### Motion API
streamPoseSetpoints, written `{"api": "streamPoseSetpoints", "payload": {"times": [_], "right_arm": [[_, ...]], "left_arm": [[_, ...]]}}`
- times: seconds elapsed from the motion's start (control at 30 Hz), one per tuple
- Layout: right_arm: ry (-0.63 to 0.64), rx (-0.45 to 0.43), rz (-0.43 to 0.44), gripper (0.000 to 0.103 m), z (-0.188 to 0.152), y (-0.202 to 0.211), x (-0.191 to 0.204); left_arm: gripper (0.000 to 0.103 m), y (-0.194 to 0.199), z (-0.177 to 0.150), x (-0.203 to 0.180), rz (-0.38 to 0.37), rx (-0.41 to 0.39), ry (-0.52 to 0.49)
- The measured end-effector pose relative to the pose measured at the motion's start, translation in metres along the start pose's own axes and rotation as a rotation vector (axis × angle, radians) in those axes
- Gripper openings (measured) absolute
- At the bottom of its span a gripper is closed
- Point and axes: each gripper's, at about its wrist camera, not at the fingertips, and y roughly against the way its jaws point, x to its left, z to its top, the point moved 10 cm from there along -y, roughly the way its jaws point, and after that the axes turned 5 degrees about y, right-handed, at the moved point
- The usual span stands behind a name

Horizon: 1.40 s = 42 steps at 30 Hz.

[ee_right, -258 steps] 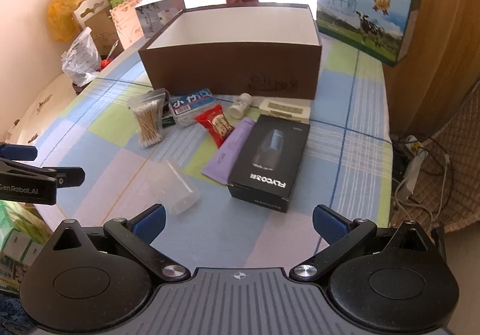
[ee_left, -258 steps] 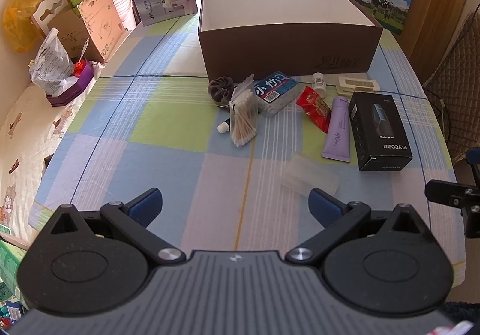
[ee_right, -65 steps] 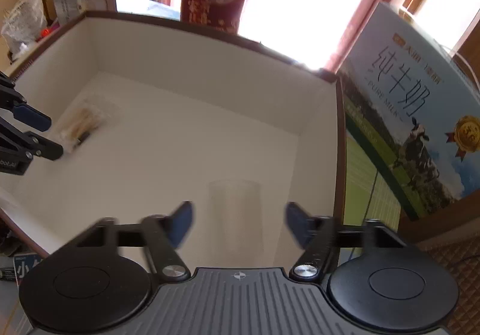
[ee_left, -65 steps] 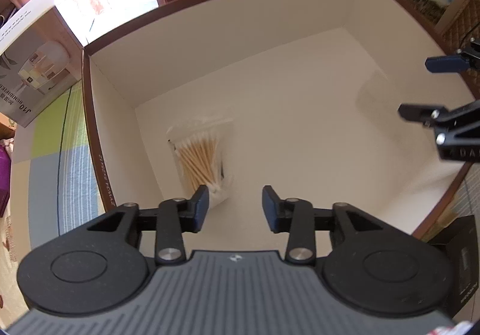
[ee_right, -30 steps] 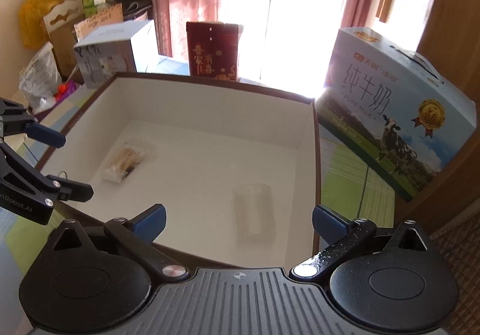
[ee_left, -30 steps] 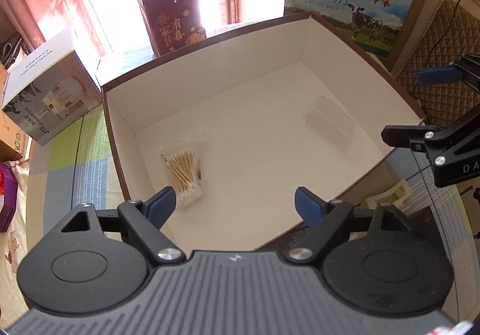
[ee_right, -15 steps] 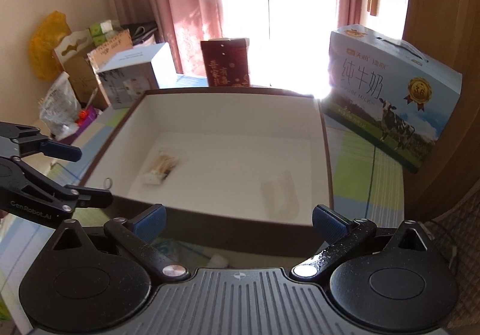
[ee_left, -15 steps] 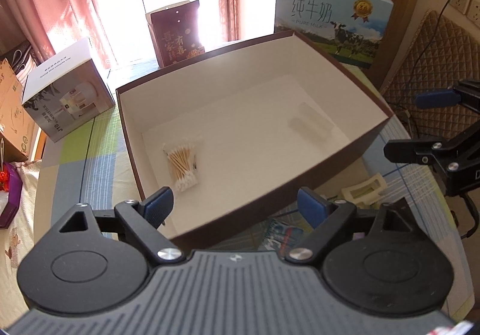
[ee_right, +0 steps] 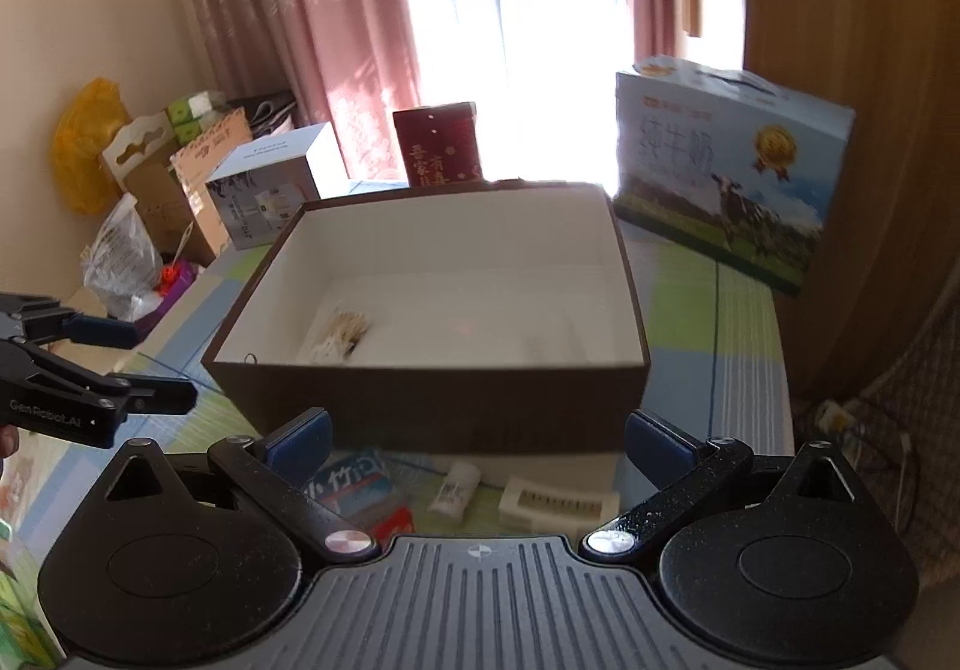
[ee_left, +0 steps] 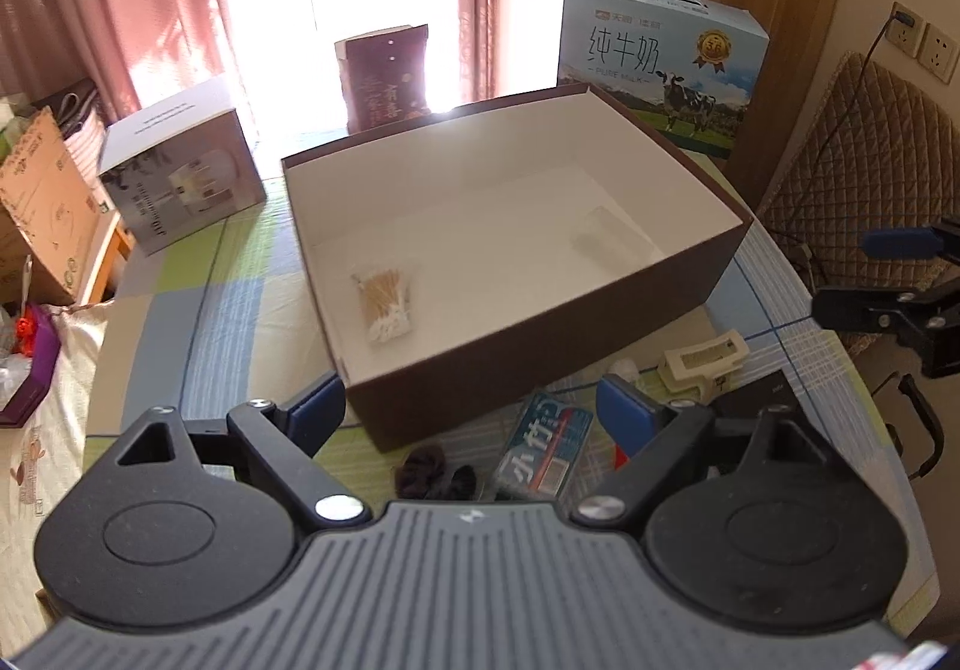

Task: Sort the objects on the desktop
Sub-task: 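Withdraw both tools from the box back toward the remaining items, then grasp the black FLYCO box with the right tool while the left tool grasps the green toothpaste tube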

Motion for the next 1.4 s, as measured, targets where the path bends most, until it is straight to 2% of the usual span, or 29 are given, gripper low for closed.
{"api": "streamPoseSetpoints", "payload": {"times": [0.37,0.83,0.97,1.4], "right_arm": [[0.026,0.064,-0.058,0.101,-0.060,0.017,0.010],[-0.057,0.158,-0.079,0.101,-0.113,0.014,0.002],[-0.065,0.181,-0.090,0.101,-0.124,0.008,-0.001],[-0.122,0.224,-0.117,0.101,-0.143,-0.014,-0.015]], "left_arm": [[0.089,0.019,-0.047,0.002,0.002,0.018,0.020],[0.088,0.012,-0.097,0.005,0.007,0.097,0.049],[0.088,0.004,-0.104,0.004,-0.004,0.120,0.058],[0.088,-0.016,-0.109,0.005,-0.003,0.124,0.055]]}}
